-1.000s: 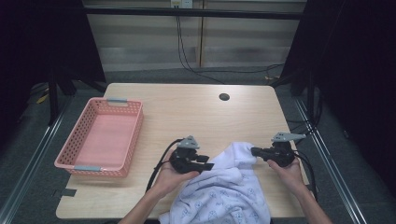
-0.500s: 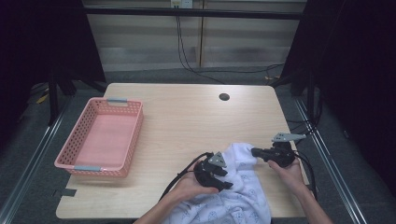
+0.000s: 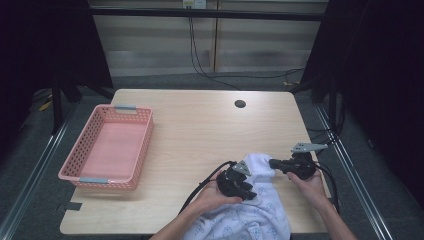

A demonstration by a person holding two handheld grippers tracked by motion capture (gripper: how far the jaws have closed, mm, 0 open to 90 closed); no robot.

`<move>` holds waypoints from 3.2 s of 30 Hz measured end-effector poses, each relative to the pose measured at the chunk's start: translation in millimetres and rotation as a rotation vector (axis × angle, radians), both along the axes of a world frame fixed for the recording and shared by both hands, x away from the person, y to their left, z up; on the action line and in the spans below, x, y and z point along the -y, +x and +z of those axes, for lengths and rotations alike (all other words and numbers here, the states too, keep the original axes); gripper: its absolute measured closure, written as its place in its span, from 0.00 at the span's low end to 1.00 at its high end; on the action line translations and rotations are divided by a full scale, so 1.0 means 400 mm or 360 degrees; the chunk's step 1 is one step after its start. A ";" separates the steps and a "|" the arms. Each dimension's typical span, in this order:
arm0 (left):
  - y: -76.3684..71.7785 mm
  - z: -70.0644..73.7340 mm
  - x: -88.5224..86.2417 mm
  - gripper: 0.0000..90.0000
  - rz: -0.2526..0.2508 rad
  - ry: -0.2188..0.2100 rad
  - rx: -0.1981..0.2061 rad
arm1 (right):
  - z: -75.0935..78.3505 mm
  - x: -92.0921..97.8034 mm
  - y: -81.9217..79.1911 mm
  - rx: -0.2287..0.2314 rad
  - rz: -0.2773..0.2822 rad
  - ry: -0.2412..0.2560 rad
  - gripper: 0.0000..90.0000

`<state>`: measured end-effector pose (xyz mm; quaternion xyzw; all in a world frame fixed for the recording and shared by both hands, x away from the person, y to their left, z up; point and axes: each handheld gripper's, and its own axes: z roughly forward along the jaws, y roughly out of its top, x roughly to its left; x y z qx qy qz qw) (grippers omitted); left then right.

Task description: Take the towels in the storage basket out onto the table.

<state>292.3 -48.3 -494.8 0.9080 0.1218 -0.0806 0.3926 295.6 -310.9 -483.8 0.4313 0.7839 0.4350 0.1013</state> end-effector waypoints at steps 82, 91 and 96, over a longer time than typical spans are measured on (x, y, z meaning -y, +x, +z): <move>-0.013 0.091 -0.437 0.73 0.0578 -0.0204 0.0015 | 0.048 -0.027 -0.108 0.0001 0.0182 0.0034 0.58; -0.031 0.023 -0.445 0.66 0.0518 -0.0035 0.0039 | -0.034 -0.073 -0.090 -0.0094 0.0269 -0.0223 0.59; -0.040 -0.001 -0.429 0.67 0.0503 0.0072 0.0056 | -0.036 -0.079 -0.108 -0.0018 0.0268 -0.0323 0.70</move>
